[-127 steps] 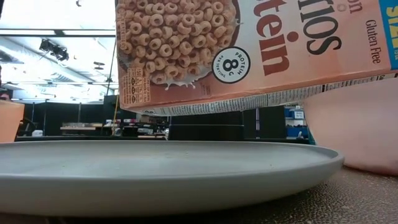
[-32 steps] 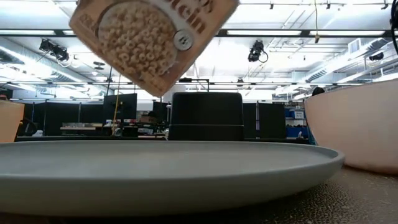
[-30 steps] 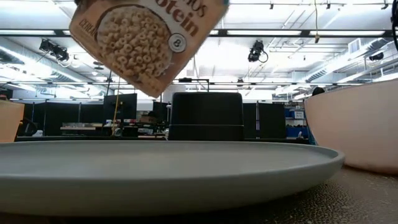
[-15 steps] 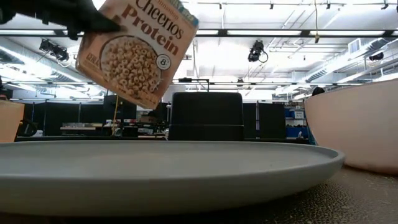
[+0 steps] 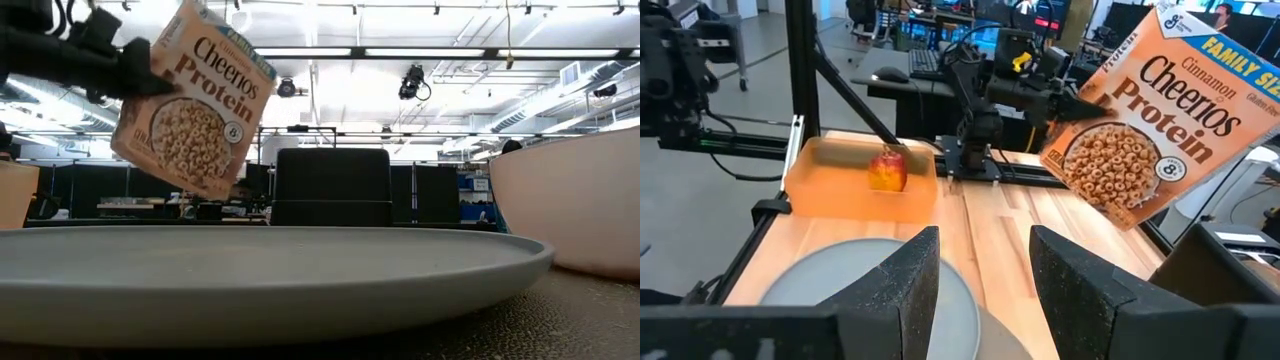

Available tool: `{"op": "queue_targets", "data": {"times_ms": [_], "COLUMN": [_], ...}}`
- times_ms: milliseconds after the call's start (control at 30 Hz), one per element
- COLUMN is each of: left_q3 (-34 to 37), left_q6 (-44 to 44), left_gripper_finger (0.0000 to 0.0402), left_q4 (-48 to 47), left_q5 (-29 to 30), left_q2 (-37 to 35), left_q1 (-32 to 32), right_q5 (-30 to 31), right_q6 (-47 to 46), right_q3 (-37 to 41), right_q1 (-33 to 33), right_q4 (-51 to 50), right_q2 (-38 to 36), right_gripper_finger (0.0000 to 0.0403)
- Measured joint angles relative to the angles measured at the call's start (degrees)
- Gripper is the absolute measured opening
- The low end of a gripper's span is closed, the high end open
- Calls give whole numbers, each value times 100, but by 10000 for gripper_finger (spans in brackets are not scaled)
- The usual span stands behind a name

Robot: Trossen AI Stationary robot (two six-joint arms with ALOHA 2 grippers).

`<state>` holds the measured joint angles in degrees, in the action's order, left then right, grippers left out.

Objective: Arrange a breakfast setting
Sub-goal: Pour the cereal from the cereal box into the orange bowl

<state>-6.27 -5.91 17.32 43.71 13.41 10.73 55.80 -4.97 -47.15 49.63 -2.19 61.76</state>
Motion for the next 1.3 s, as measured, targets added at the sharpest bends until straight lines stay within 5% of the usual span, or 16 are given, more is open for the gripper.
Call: {"op": "queue_targets", "data": {"times_ms": [667, 1300], "left_q3": [577, 582], "left_q6": [661, 250], "left_gripper_finger": [13, 13], "left_q4": [129, -341], "left_q5": [32, 1299], "left_q2": [-146, -144], "left_q1": [1508, 1987], "right_q5": [-12, -41], "right_q6": [-153, -151], "right_q3": [2, 2], "right_q1": [0, 0], "right_q4": [-45, -47], "right_q2": [4, 2], "right_gripper_finger": [165, 165]}}
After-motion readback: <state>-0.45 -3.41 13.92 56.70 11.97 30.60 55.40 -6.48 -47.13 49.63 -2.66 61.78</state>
